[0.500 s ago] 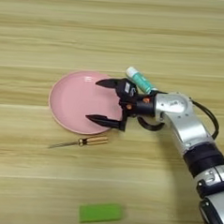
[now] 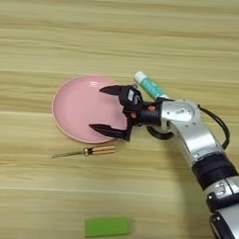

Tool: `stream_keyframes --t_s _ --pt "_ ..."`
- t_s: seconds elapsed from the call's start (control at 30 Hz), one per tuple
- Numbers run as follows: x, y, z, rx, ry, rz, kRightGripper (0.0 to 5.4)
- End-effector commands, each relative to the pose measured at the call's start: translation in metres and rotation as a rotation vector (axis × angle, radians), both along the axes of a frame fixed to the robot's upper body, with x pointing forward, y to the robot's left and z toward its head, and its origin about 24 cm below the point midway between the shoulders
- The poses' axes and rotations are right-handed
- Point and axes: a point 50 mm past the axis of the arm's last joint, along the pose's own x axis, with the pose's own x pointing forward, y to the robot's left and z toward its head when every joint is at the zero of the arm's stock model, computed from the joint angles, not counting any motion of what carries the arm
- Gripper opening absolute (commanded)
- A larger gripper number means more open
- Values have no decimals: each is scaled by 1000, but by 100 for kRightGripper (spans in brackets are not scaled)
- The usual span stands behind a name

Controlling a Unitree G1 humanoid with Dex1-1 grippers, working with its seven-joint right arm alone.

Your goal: Move the objects on the table

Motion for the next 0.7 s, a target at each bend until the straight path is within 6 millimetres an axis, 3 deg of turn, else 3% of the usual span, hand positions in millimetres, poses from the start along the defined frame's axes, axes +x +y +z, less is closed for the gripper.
stream_keyframes --t_s 0.03,0.7 --pt "11 11 29 -1 -118 -3 537" --pt "8 27 22 -160 -109 3 537"
